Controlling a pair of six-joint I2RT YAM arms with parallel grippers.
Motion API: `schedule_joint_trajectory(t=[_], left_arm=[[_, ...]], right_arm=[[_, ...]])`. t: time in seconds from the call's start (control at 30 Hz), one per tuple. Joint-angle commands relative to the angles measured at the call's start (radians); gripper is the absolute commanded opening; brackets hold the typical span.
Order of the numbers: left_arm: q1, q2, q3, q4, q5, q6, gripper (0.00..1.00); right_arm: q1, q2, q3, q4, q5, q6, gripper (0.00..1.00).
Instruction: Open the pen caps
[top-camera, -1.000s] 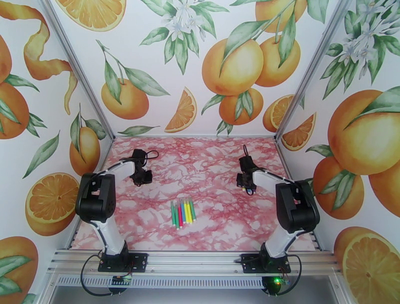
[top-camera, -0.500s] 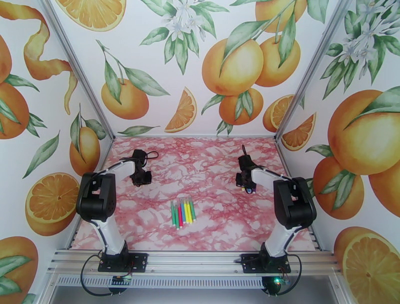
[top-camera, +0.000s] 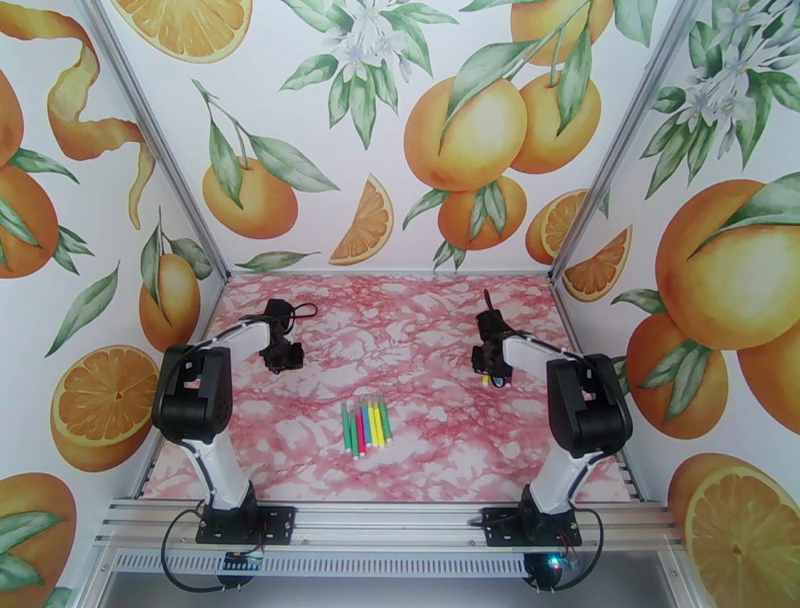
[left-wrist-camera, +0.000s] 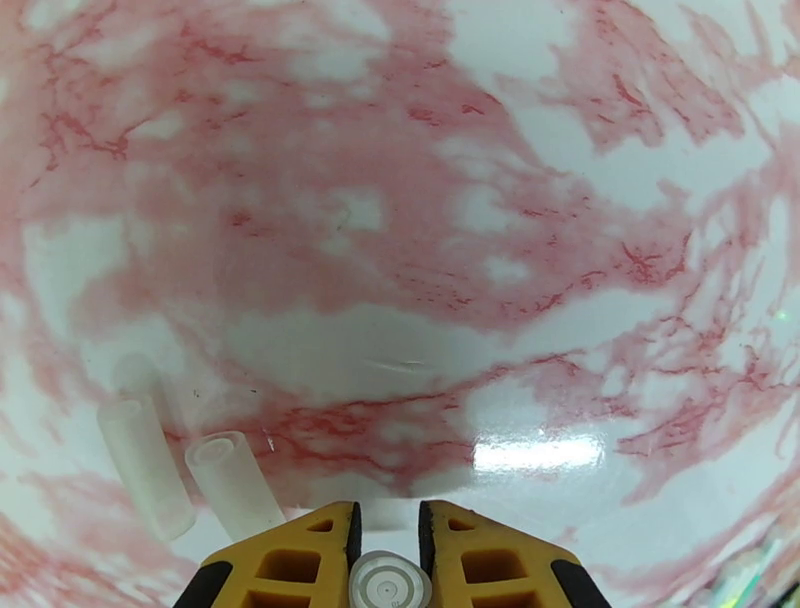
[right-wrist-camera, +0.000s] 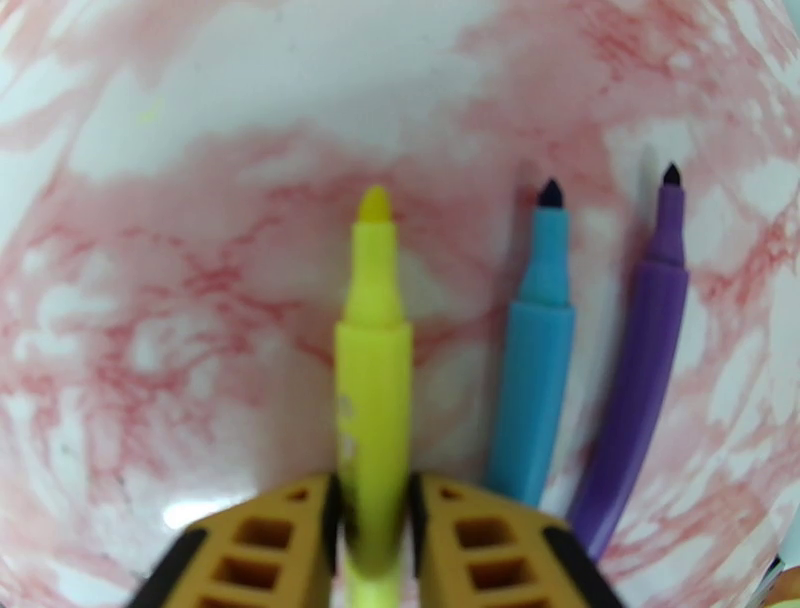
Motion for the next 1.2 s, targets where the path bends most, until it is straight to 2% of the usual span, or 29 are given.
schedule_joint_trajectory(t=[0.0,0.33,0.53,0.63,0.77,0.87,1.17], left_arm=[[0.005,-0.020,0.031,-0.010,0.018,0.000,0.24],[0.005,-0.068,0.037,-0.034,0.017,-0.003,0.29],[0.002,-0.142,0.023,-0.035,0.035,-0.011,0.38],[-0.001,-0.187,0.006,-0.023,0.096,-0.020,0.42],[-0.001,-0.268,-0.058,0.030,0.266,-0.053,0.44],[-0.006,-0.341,-0.131,0.077,0.349,-0.085,0.46],[-0.023,-0.489,-0.244,0.076,0.419,-0.105,0.47]], right_arm=[[-0.006,0.002,0.007,-0.014,-0.022,-0.012,0.33],[0.002,-0.099,-0.008,-0.040,-0.031,-0.027,0.37],[0.063,-0.196,-0.005,-0.082,-0.013,-0.043,0.40],[0.113,-0.232,-0.007,-0.093,-0.018,-0.048,0.41],[0.194,-0.266,-0.007,-0.094,-0.068,-0.051,0.43],[0.259,-0.287,-0.012,-0.094,-0.097,-0.051,0.43],[0.462,-0.301,-0.046,-0.063,-0.114,-0.007,0.43]])
